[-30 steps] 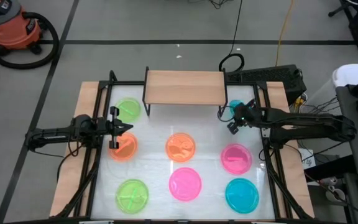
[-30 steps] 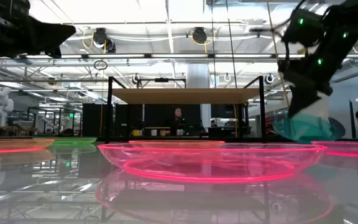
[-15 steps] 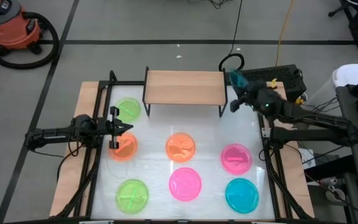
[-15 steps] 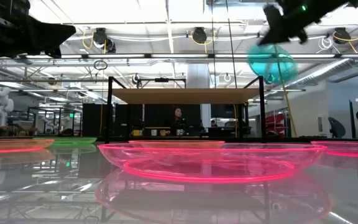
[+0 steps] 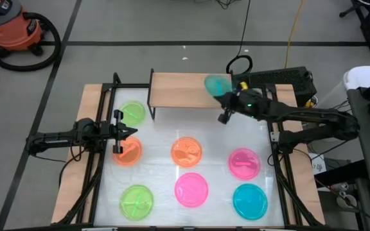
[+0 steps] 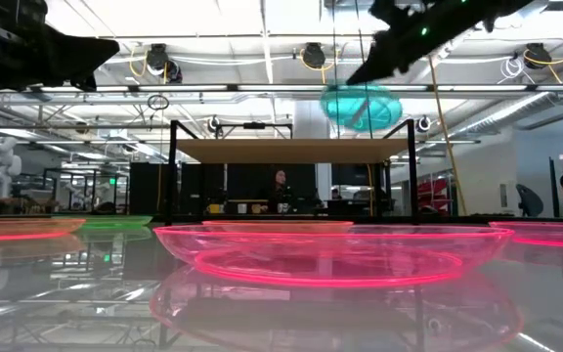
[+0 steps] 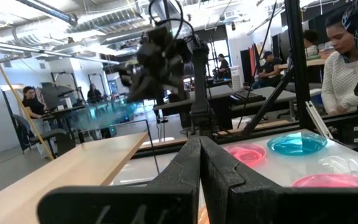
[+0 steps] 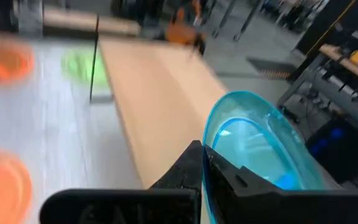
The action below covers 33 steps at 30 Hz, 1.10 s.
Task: Place and stack plates onto a shelf
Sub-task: Put the top blue plate on the shelf
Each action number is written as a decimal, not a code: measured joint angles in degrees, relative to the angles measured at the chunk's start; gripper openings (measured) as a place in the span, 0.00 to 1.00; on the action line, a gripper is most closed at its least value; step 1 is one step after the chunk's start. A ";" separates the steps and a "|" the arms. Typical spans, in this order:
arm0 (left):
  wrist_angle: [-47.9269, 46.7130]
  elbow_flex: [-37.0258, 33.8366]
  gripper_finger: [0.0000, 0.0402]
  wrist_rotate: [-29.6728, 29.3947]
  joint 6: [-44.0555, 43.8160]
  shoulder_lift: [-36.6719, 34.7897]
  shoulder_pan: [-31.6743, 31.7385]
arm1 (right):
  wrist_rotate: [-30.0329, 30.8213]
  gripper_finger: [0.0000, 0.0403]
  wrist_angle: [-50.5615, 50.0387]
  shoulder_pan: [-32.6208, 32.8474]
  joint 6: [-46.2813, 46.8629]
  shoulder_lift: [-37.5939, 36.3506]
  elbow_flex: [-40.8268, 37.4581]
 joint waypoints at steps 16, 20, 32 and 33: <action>0.00 0.00 0.02 0.01 0.00 -0.01 -0.01 | -0.01 0.00 0.75 0.00 -0.57 10.07 0.02; 0.00 0.00 0.02 0.00 0.00 0.00 -0.02 | -0.02 0.00 2.70 0.00 1.32 10.07 0.04; -0.01 0.00 0.02 0.01 0.00 -0.02 -0.01 | -0.07 0.11 3.38 0.00 4.02 10.06 0.04; 0.00 0.00 0.02 0.01 0.00 -0.02 -0.01 | -0.07 0.14 3.47 0.00 4.39 10.06 0.04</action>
